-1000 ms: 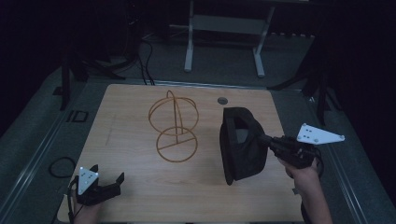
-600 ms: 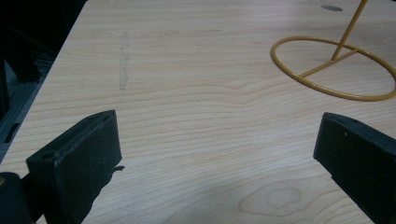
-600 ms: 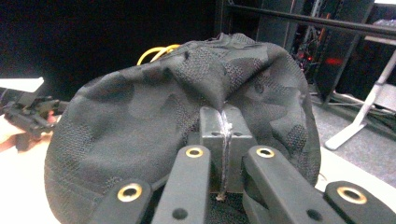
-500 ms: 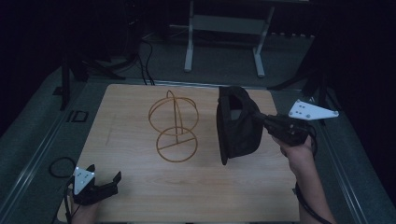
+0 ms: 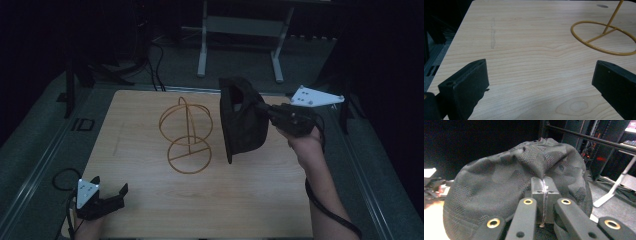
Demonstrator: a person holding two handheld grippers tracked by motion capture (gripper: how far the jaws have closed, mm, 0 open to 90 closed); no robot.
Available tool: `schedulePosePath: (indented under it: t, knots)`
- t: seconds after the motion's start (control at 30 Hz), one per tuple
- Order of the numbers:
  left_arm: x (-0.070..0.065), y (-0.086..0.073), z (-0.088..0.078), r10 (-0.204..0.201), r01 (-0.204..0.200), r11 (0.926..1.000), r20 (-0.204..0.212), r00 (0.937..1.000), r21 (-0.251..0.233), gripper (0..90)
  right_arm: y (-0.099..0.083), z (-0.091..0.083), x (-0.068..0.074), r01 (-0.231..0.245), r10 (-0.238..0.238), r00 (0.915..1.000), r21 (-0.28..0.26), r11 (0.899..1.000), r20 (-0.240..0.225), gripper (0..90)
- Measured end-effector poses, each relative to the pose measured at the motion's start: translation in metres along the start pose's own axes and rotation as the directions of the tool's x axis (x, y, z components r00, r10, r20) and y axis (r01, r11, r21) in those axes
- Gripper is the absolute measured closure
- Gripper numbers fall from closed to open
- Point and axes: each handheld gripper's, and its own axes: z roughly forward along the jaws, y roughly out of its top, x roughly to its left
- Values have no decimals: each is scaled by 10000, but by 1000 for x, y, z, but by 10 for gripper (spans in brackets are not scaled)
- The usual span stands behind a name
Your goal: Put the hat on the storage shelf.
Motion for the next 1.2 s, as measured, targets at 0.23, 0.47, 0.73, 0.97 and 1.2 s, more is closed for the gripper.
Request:
schedulePosePath:
  t: [0.23, 0.47, 0.73, 0.97, 1.2]
  knots:
    - [3, 0, -1, -21, 21, 10000, -26, 10000, -37, 12, 17, 20, 5, 206, -204, 9997, 145, 9997, -120, 899]
    - [5, 1, -2, -27, 27, 9999, 27, 10000, -117, 12, 30, 46, 14, 357, -340, 9985, 388, 9986, -427, 898]
    - [7, 1, -3, -68, 68, 9999, -12, 10000, -143, 12, 38, 79, 30, 744, -669, 9945, 943, 9928, -801, 898]
    - [8, 1, -4, -52, 52, 9999, -27, 10000, -129, 12, 37, 108, 41, 1063, -893, 9904, 1677, 9801, -1058, 898]
    - [8, 1, -5, -77, 77, 9999, 7, 10000, -149, 12, 31, 131, 42, 958, -704, 9900, 2148, 9720, -1226, 897]
